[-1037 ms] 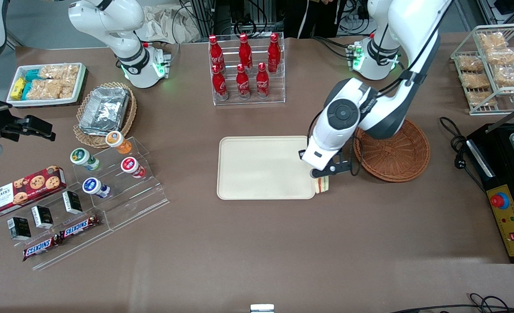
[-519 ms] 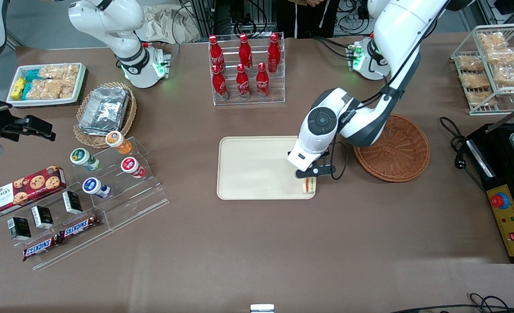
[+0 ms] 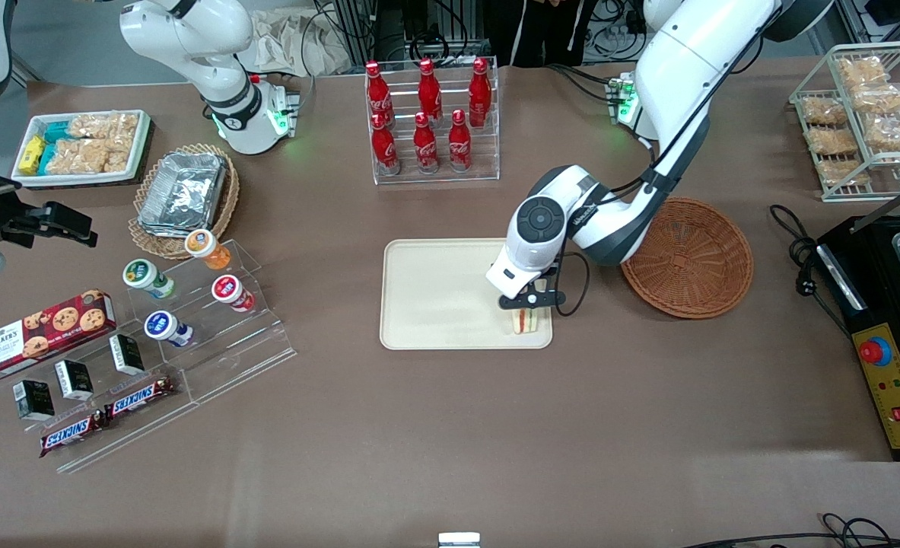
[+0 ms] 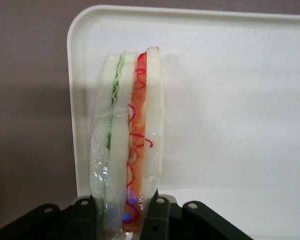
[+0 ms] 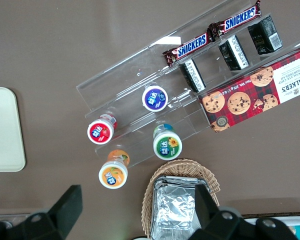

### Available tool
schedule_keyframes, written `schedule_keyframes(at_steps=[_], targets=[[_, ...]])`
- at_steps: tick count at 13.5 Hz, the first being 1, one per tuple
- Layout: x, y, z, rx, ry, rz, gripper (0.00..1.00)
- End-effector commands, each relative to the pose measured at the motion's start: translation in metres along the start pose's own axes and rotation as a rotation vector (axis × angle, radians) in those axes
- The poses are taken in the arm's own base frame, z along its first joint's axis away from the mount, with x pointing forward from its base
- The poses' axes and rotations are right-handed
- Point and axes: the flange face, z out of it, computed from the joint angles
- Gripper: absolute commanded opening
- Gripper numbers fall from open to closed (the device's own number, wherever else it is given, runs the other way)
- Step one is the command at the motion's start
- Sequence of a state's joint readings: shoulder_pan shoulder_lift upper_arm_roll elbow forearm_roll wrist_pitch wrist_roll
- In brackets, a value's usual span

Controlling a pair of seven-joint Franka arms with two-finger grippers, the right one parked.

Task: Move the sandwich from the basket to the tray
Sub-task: 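Lower the held sandwich onto the white tray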

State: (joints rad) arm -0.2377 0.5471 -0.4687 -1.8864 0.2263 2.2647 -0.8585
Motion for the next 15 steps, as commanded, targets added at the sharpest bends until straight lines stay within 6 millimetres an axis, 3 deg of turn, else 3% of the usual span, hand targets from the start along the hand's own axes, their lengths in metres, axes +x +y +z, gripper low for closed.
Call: schedule_keyframes(at_steps=[1,4,5,7,11,15], targets=[[0.001,0.005,0.003,0.012,0.008,-0.007,0.36],[0.001,0.004,0.007,0.018,-0.001,-0.007,0.38],[0.001,0.004,0.008,0.018,-0.003,-0.007,0.45],[0.002,0.004,0.006,0.016,0.0,-0.008,1.0],[0.003,0.004,-0.002,0.011,0.013,-0.032,1.0],[0.004,-0.005,-0.043,0.039,0.046,-0.033,1.0]])
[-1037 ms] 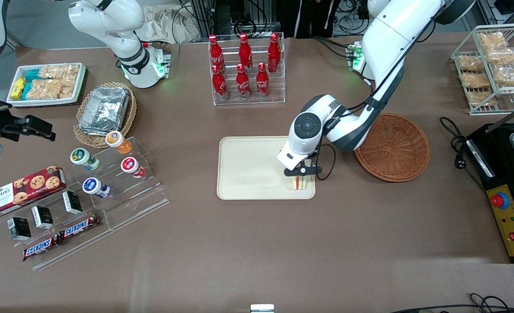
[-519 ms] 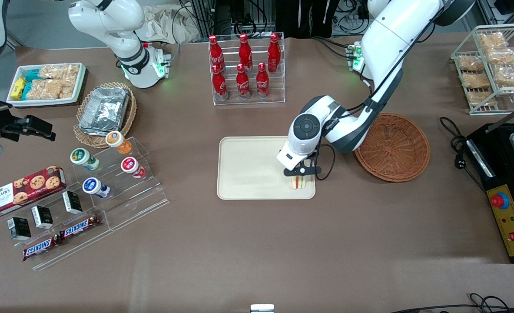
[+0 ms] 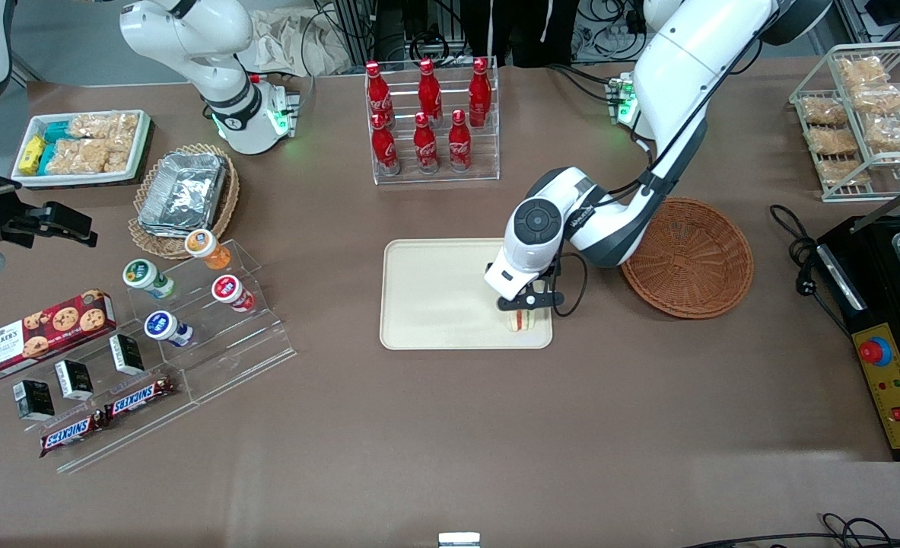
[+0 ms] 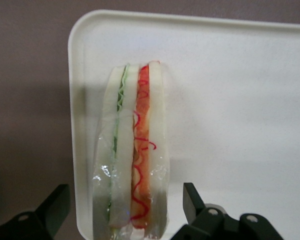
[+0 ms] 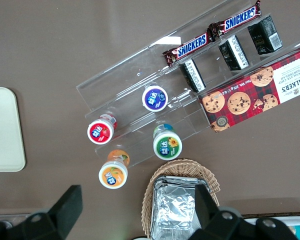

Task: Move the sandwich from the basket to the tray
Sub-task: 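Lower the held sandwich onto the white tray, then open the left gripper and raise it off the sandwich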

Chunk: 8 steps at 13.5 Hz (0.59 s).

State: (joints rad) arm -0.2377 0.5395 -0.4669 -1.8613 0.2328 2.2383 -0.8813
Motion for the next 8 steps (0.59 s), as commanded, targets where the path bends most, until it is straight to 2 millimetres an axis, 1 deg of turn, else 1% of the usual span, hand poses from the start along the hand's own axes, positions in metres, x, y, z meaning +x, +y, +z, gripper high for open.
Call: schedule_keyframes(at_steps=[1,2,4,5,7,8], targets=[[0.0,-0.011,-0.046,0.043,0.046,-0.01,1.0],[0.01,-0.025,-0.058,0.04,0.059,-0.038,1.0],[0.019,-0.044,-0.082,0.043,0.081,-0.041,1.0],[0.026,-0.061,-0.095,0.051,0.077,-0.024,1.0],[0.038,-0.105,-0.121,0.087,0.069,0.019,1.0],[0.044,-0.131,-0.132,0.098,0.052,0.041,1.0]])
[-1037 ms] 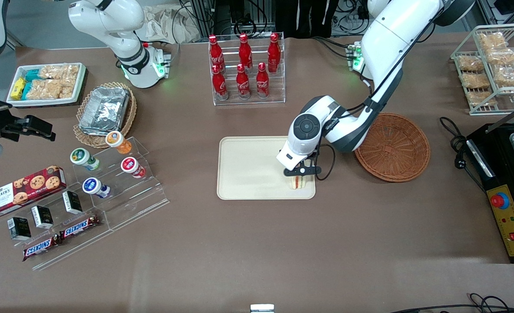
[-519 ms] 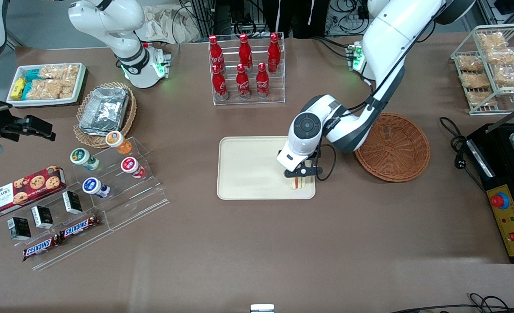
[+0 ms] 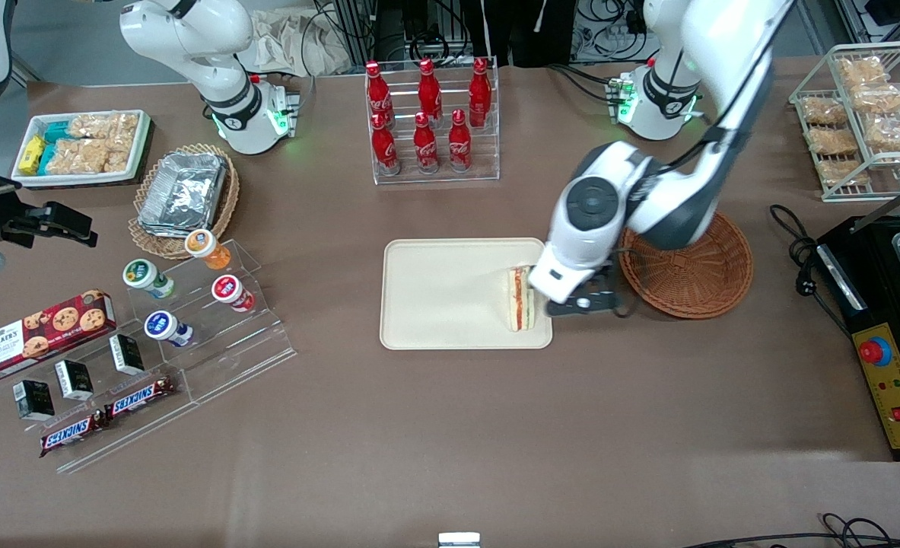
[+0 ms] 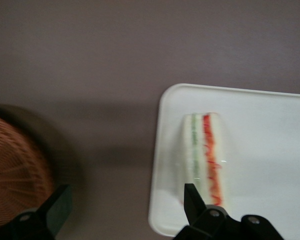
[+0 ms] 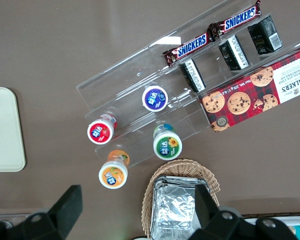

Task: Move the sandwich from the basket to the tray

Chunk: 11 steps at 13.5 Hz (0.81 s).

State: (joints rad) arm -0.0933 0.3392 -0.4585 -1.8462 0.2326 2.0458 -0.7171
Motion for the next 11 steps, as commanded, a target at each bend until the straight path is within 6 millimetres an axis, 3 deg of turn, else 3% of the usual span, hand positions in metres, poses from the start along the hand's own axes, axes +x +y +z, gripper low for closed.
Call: schedule_keyframes(at_steps=[1,6,9,11], targets=[[0.01,-0.07,-0.032,0.014,-0.024,0.071,1.0],[0.025,-0.168,-0.077,0.004,-0.037,0.149,1.0],[0.029,-0.201,-0.106,0.012,-0.023,0.149,1.0],[0.035,-0.221,-0.138,0.011,-0.025,0.169,1.0]])
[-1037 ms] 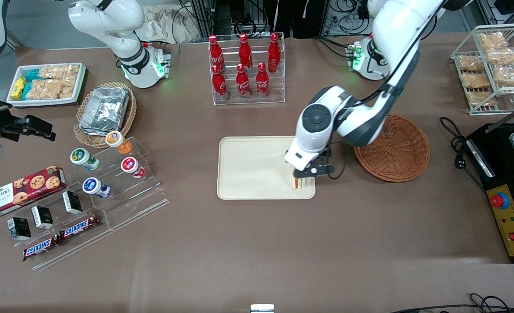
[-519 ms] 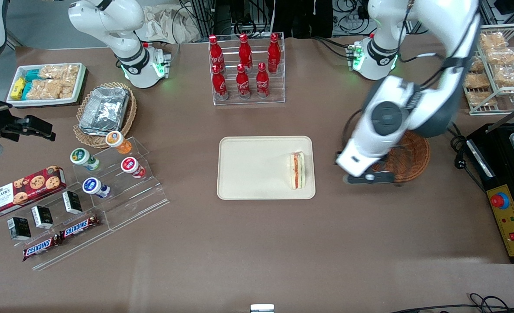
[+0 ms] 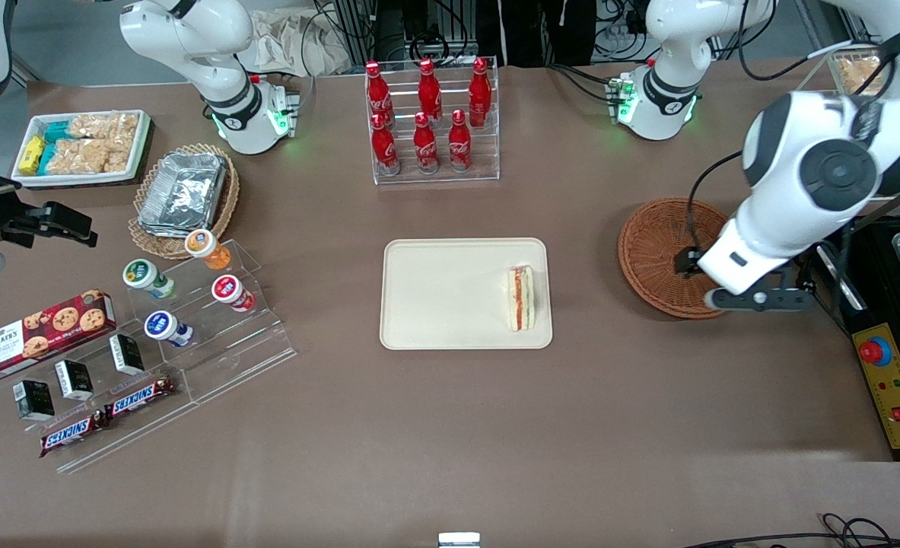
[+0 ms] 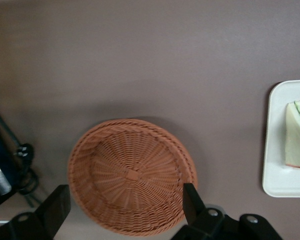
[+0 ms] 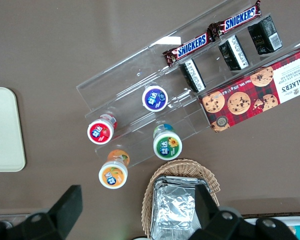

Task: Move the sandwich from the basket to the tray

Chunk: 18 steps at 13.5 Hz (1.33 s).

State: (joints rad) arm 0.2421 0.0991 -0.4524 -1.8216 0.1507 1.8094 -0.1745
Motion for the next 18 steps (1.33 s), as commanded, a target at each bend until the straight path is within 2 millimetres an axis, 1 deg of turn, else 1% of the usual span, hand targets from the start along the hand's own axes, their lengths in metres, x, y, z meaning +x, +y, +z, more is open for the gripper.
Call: schedule_keyframes(at_steps=[1,2,4,5,6,8,10,12,18], targets=[[-0.002,-0.028,-0.047,-0.02,0.0,0.017,1.0],[-0.003,-0.036,-0.062,-0.055,0.001,-0.006,1.0],[-0.005,-0.056,-0.096,-0.067,0.016,-0.034,1.0],[-0.006,-0.061,-0.11,-0.067,0.028,-0.04,1.0],[-0.008,-0.064,-0.12,-0.066,0.034,-0.044,1.0],[-0.009,-0.074,-0.133,-0.077,0.052,-0.065,1.0],[-0.011,-0.073,-0.135,-0.11,0.039,-0.066,1.0],[-0.011,-0.082,-0.131,-0.123,0.033,-0.083,1.0],[-0.011,-0.081,-0.131,-0.14,0.029,-0.084,1.0]])
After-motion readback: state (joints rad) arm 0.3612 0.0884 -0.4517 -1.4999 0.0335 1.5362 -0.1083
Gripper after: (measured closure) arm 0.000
